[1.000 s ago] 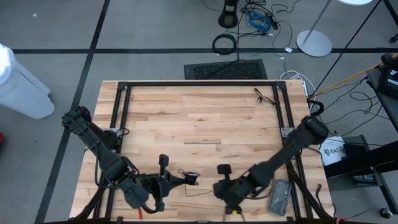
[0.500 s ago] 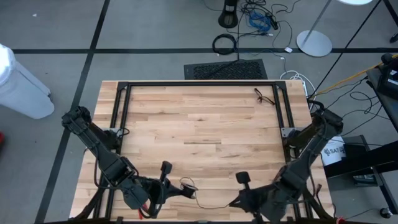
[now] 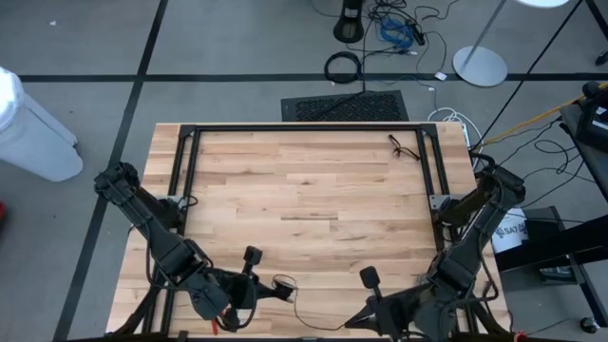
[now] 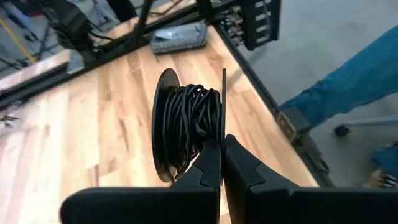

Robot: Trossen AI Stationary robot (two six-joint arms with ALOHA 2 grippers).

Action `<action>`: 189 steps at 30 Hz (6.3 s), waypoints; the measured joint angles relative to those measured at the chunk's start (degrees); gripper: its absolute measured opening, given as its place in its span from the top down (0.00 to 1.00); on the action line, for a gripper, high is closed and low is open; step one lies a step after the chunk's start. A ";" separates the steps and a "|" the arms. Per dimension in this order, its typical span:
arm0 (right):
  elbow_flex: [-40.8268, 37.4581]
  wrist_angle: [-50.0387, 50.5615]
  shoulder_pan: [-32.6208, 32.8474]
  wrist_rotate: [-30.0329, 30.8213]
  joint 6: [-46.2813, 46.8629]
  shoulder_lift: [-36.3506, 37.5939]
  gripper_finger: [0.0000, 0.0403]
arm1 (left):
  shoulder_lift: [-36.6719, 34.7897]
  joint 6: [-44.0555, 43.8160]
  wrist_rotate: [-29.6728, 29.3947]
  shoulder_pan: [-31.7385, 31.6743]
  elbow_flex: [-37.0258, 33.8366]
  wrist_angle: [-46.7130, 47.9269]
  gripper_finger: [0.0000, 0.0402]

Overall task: Coil cords
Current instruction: Coil the black wire onto the black spool

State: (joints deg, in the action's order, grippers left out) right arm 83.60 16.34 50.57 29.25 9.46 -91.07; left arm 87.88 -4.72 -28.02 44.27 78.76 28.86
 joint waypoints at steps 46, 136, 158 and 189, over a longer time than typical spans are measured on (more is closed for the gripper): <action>26.76 -8.35 0.52 2.39 -25.27 -9.19 1.00 | 0.33 -2.94 3.64 -2.71 0.00 -1.35 0.99; -21.10 -42.53 -17.68 4.88 2.84 -14.13 1.00 | -3.37 0.51 -10.44 0.28 0.00 -1.97 0.99; -12.40 -16.02 -11.54 3.79 1.82 -0.96 1.00 | -3.28 -10.00 -4.42 -1.92 0.00 2.99 0.99; -6.94 -25.55 -12.37 4.53 -19.13 -4.31 1.00 | 2.78 1.77 16.04 -7.56 0.06 -12.63 0.99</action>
State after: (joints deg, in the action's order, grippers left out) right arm 76.66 -9.20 38.20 33.78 -9.67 -95.37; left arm 90.65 -2.94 -11.98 36.71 78.82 16.23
